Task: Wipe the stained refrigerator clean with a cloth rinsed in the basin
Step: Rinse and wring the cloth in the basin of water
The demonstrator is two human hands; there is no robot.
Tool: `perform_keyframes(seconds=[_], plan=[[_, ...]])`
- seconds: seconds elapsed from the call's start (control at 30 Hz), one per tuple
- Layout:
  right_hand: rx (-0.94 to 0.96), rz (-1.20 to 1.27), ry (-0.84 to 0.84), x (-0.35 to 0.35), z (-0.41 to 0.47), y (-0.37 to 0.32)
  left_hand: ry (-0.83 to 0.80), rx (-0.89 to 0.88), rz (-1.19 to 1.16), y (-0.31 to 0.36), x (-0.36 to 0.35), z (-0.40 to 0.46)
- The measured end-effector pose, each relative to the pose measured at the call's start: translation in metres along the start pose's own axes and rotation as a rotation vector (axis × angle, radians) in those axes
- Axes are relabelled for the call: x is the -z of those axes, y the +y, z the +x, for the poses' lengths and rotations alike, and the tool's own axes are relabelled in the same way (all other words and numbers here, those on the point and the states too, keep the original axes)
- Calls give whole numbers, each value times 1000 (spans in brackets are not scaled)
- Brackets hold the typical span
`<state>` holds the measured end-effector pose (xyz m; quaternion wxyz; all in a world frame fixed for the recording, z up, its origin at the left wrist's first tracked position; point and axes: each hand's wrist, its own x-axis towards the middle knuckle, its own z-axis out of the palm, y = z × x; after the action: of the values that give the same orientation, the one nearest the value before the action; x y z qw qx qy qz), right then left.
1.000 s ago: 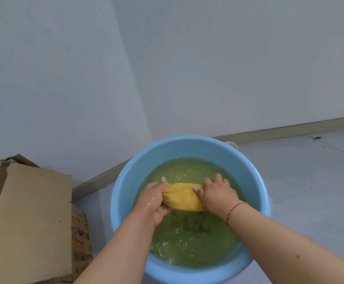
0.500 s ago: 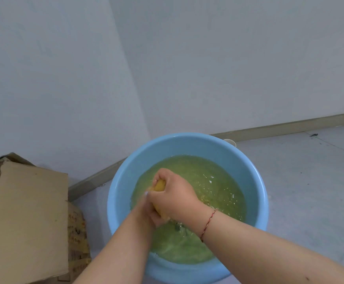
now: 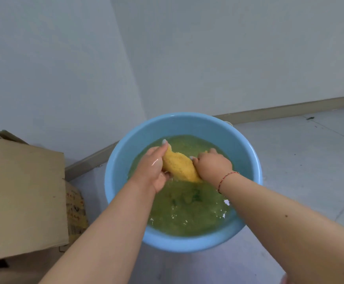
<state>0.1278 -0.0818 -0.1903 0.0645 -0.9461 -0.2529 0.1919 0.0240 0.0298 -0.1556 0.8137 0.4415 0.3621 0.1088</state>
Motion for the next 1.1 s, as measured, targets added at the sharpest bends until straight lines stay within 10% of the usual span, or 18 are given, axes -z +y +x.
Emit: perform_keyframes(seconds=[0.2,0.3,0.4,0.53,0.7,0.83,1.1], plan=[[185,-490,-175,0,4,10,129,126,691,-4,22,1],[238,-541,-321,-10,-3,4,183,-70,1455,-8,25,0],[382,-508,-322,-7,-13,-6,-37,-287,1628,-14,28,5],[645,-356,-173,33,-23,-34,-336,-337,1155,-23,23,3],[505,576,128,80,-19,-23,-213,-413,629,-14,20,2],[161,1383,-134,52,-1,-6,-206,-185,68,-3,16,2],[123,1551,-615,3,-33,-30,-273,-49,-460,8,11,-5]])
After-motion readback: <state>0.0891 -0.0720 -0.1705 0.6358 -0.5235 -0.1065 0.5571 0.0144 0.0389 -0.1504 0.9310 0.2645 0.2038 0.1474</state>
